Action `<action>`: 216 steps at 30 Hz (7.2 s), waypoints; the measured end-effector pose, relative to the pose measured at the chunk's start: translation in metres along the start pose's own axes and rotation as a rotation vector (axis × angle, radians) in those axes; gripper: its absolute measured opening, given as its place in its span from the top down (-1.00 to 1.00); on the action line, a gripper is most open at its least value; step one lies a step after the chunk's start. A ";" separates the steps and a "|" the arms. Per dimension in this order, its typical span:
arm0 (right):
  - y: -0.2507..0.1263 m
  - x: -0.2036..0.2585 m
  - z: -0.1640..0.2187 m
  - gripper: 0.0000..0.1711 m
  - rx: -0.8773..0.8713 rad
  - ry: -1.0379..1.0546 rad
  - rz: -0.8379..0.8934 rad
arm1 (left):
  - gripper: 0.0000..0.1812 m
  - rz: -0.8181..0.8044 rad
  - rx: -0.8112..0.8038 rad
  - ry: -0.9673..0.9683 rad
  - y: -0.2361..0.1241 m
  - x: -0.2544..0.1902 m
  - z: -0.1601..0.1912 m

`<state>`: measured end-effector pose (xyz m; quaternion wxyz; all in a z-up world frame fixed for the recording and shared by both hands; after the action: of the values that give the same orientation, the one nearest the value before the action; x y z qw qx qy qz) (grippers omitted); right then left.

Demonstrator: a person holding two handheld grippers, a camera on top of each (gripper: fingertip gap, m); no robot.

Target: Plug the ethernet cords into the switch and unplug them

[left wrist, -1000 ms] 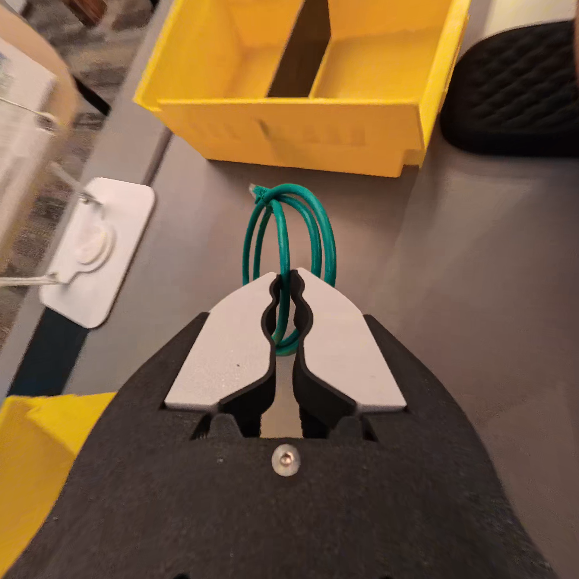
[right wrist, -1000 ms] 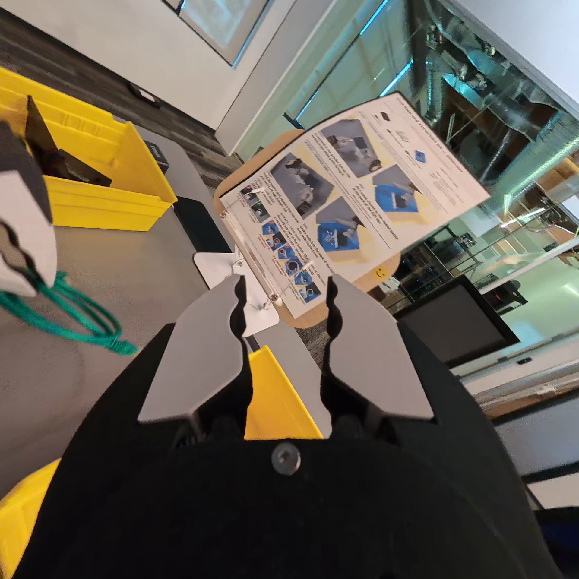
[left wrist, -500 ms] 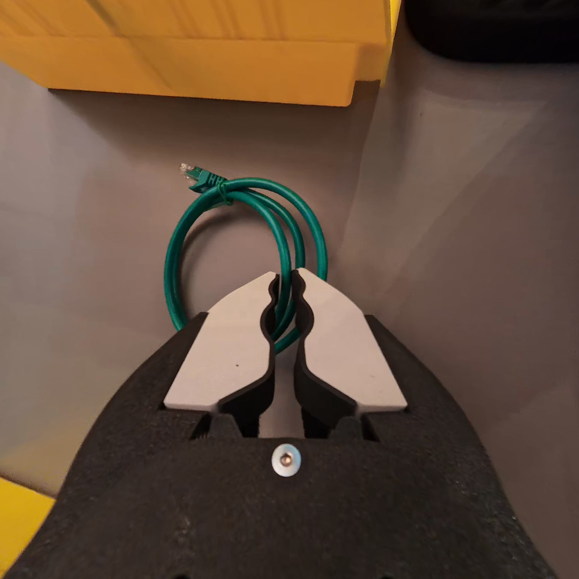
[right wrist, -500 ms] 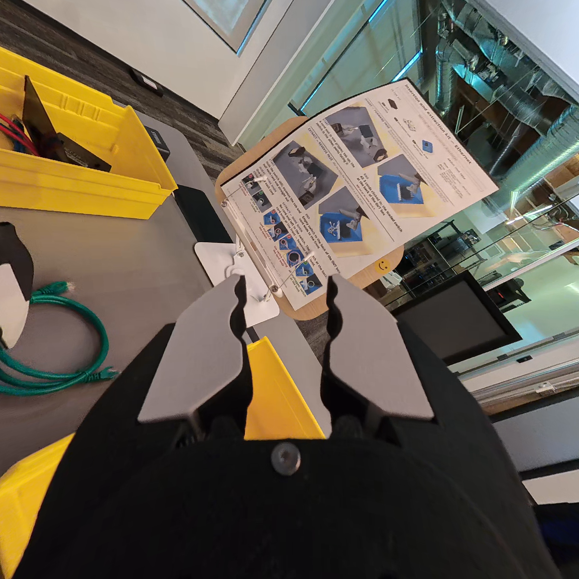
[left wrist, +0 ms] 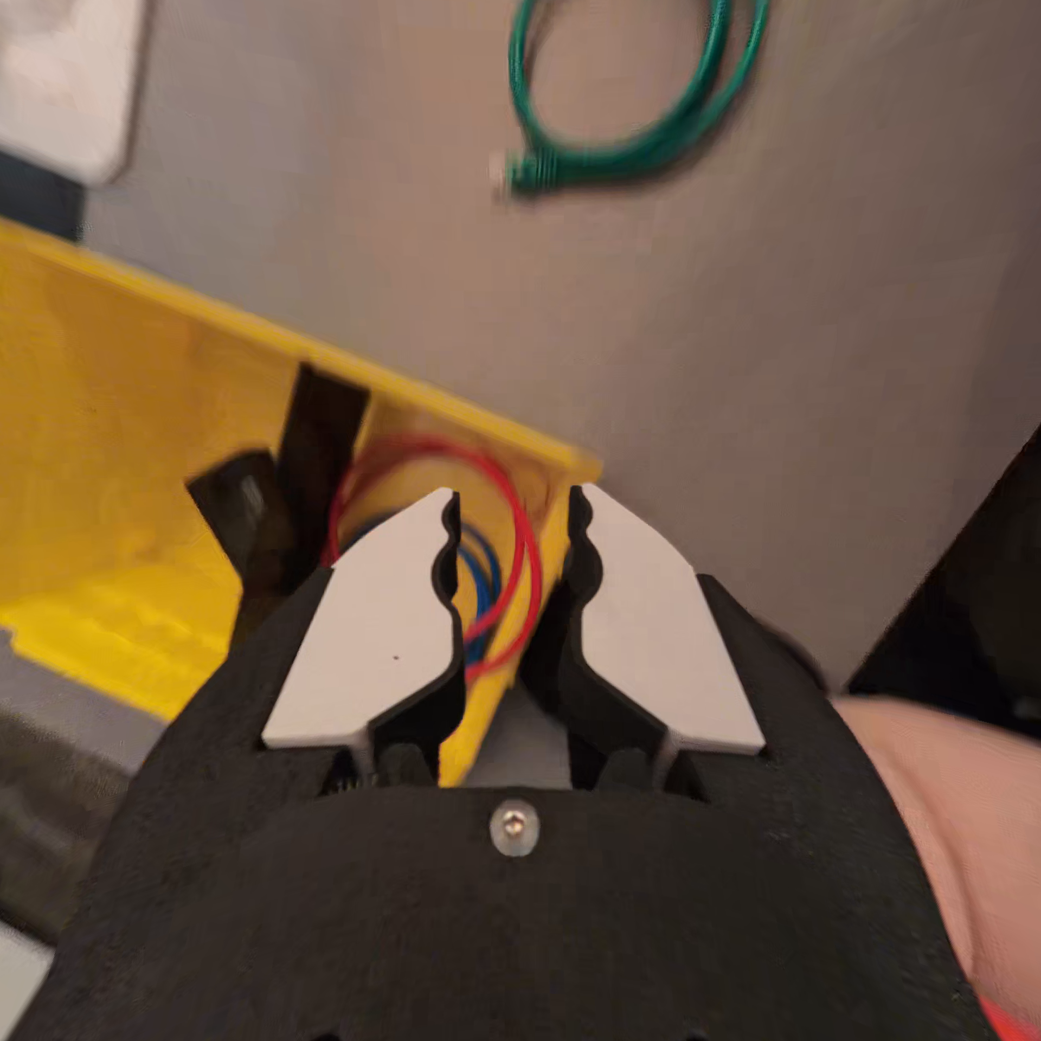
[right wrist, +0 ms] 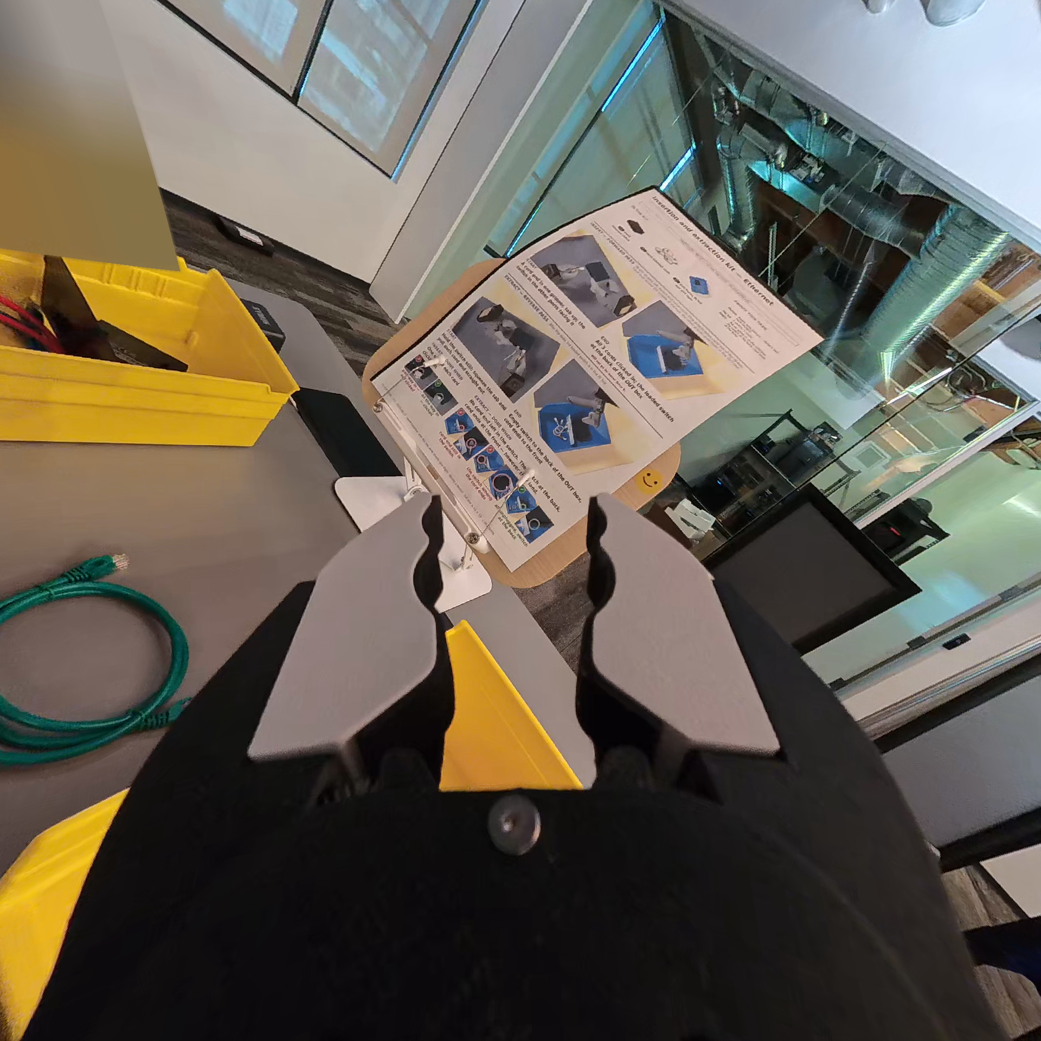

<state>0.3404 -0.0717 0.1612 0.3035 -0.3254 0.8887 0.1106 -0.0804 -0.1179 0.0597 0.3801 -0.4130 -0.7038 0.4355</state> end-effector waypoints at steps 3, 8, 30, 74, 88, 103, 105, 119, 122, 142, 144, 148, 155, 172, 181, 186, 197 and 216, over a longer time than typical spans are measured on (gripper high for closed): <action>0.003 0.001 0.002 0.42 0.011 0.001 -0.006 | 0.65 0.081 0.171 -0.011 0.008 0.001 0.048; 0.006 0.002 0.003 0.41 0.038 -0.006 -0.010 | 0.57 0.314 0.201 -0.127 0.038 0.011 0.044; 0.012 0.005 0.010 0.41 0.116 -0.024 -0.031 | 0.63 0.344 0.389 -0.237 0.098 0.035 0.036; -0.035 -0.019 0.024 0.42 -0.068 0.113 -0.019 | 0.93 -0.397 -0.144 0.033 -0.138 -0.014 -0.189; -0.042 -0.023 0.035 0.42 -0.086 0.157 -0.066 | 0.93 0.094 -0.213 -0.173 0.093 -0.061 -0.177; -0.039 -0.024 0.041 0.42 -0.071 0.190 -0.077 | 0.15 0.015 -0.661 -0.276 0.083 -0.094 -0.117; -0.035 -0.023 0.043 0.42 -0.045 0.187 -0.082 | 0.20 -0.091 -0.625 -0.288 0.052 -0.078 -0.094; -0.029 -0.020 0.046 0.42 0.041 0.164 -0.061 | 0.46 -0.143 0.169 -0.646 0.080 0.034 0.052; -0.027 -0.020 0.048 0.42 0.057 0.165 -0.062 | 0.48 -0.107 0.207 -0.696 0.095 0.042 0.051; -0.024 -0.022 0.055 0.42 0.080 0.171 -0.068 | 0.81 0.015 0.241 -0.688 0.072 0.044 0.067; -0.025 -0.023 0.056 0.42 0.082 0.173 -0.062 | 0.82 -0.019 0.181 -0.678 0.050 0.037 0.064; -0.029 -0.025 0.056 0.42 0.069 0.182 -0.053 | 0.85 -0.060 0.009 -0.656 0.004 0.020 0.051; -0.028 -0.024 0.054 0.42 0.060 0.179 -0.057 | 0.85 -0.208 -0.159 -0.422 -0.039 -0.023 -0.025; -0.033 -0.025 0.058 0.42 0.061 0.194 -0.061 | 0.85 -0.058 -0.115 0.048 0.145 -0.102 -0.165; -0.036 -0.028 0.062 0.42 0.072 0.205 -0.051 | 0.61 -0.295 -0.263 -0.089 0.026 0.006 -0.116; -0.034 -0.028 0.064 0.42 0.099 0.205 -0.038 | 0.58 -0.223 0.007 -0.396 0.017 0.129 -0.047; -0.024 -0.025 0.069 0.42 0.193 0.187 -0.035 | 0.20 -0.004 0.415 -0.156 0.102 0.188 0.019; 0.002 -0.015 0.071 0.42 0.317 0.128 -0.076 | 0.06 0.075 0.534 0.011 0.146 0.193 0.050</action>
<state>0.3814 -0.0348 0.1136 0.2977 -0.3133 0.8996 -0.0632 -0.1605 0.0843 -0.0583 0.4631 -0.3262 -0.5462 0.6171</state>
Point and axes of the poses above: each gripper's, where its closed fingertips meet, y out along the fingers, z out of its underside, x = y × z across the jaws, the point moved 9 cm from there along -y, back along the fingers, and after that the axes turned 1 degree about y, right-handed, at the moved point
